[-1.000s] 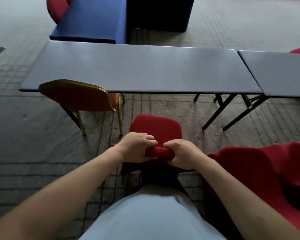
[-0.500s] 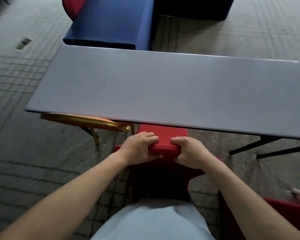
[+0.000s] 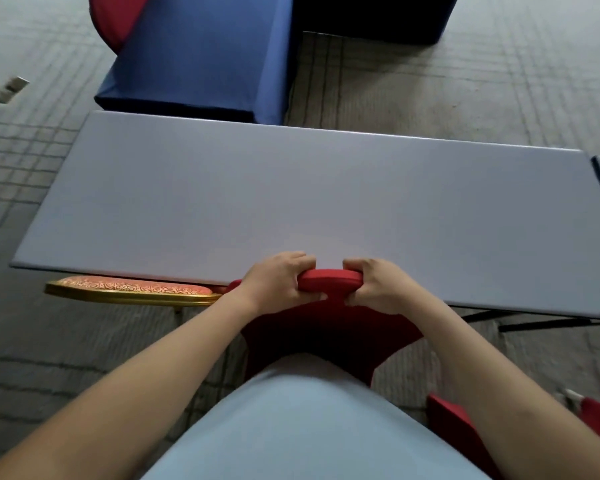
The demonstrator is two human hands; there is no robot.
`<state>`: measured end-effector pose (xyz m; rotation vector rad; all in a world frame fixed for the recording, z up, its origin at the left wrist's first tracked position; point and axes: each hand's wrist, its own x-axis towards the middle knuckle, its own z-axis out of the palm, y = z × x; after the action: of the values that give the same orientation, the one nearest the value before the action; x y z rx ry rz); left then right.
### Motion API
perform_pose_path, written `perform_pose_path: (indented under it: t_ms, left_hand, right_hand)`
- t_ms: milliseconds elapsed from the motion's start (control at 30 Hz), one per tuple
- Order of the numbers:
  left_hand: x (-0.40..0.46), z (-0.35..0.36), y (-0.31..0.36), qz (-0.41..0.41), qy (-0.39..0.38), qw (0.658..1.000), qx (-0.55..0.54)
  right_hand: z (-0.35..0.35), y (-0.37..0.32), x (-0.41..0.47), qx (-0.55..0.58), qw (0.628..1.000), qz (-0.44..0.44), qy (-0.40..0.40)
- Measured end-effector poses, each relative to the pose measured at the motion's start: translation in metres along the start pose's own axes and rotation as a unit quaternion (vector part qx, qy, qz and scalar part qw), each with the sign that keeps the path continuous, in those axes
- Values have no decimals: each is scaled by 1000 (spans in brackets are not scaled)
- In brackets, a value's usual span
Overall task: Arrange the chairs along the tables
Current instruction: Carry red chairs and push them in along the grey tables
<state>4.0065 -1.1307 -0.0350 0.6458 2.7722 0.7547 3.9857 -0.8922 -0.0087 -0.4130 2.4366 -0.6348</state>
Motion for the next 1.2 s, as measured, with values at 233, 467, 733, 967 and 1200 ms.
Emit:
perform_pose_path:
  t_ms: [233, 467, 733, 967, 1200]
  left_hand:
    - [-9, 1, 4, -6, 3, 1000, 2]
    - [-39, 13, 19, 98, -32, 994, 40]
    - [-55, 26, 18, 115, 17, 992, 43]
    - [-63, 39, 10, 95, 9, 990, 105]
    - [-72, 58, 1, 47, 1, 992, 115]
  right_hand:
    - [4, -9, -7, -3, 999, 35, -22]
    - [36, -10, -49, -8, 999, 5, -43]
    - [62, -6, -60, -29, 999, -24, 25]
    - [83, -5, -50, -90, 995, -35, 32]
    - [102, -1, -37, -128, 991, -40, 7]
